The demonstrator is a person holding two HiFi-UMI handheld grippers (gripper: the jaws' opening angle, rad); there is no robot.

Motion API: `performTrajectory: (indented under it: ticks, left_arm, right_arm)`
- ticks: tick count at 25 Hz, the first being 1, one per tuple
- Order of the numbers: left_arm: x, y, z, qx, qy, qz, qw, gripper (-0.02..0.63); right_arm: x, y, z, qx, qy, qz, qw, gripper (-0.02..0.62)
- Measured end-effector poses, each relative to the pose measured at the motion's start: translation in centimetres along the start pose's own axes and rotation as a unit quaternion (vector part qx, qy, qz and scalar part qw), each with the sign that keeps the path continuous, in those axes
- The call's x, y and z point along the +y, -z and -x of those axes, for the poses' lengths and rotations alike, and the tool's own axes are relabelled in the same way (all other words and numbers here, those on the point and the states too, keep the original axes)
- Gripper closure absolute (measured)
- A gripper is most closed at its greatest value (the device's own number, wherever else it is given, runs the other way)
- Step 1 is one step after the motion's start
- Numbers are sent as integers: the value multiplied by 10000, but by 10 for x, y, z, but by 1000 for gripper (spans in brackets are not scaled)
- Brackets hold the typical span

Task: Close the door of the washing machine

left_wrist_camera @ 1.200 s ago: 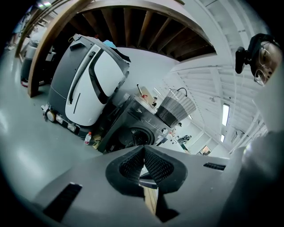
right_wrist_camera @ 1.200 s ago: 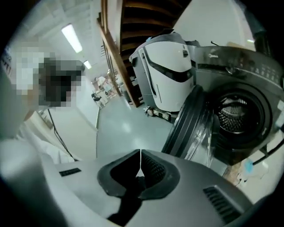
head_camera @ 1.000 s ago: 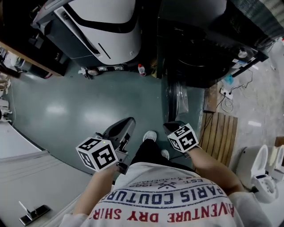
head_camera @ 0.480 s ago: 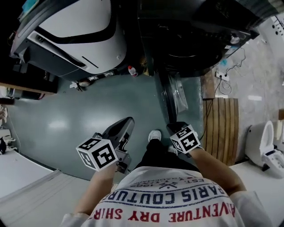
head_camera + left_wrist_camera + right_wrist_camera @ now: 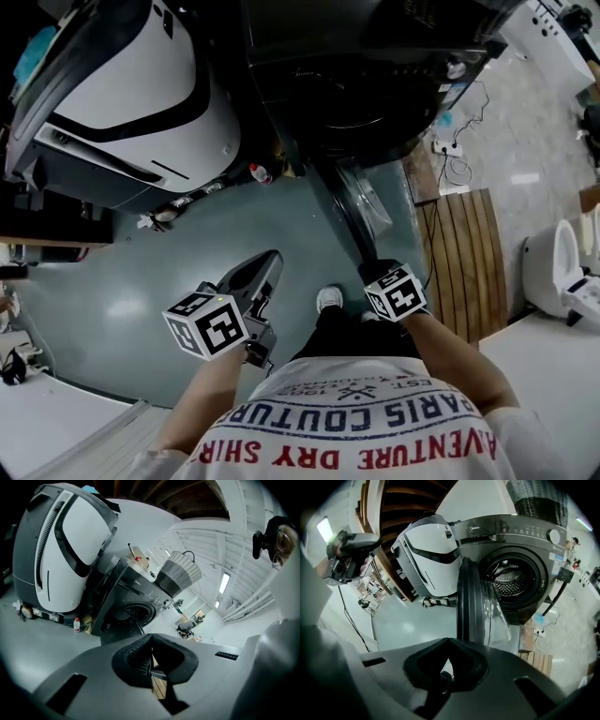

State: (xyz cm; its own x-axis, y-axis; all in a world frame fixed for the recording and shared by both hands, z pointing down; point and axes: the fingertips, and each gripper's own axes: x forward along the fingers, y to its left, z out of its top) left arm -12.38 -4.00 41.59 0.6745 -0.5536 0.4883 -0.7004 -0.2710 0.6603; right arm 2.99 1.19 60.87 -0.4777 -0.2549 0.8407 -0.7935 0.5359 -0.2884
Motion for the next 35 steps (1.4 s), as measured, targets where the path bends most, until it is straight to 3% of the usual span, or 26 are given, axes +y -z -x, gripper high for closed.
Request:
performTrajectory:
  ticks: [15,35]
  left_arm:
    - [-14,0,-64,630,358,-321,9969,581]
    - [-59,-23,-163,602,-26,-282,9978,581]
  right_arm:
    - [-93,-8,26,-350,566,-635,9958,574]
    - [-243,-56,47,-1047,560,-1406,9829,574]
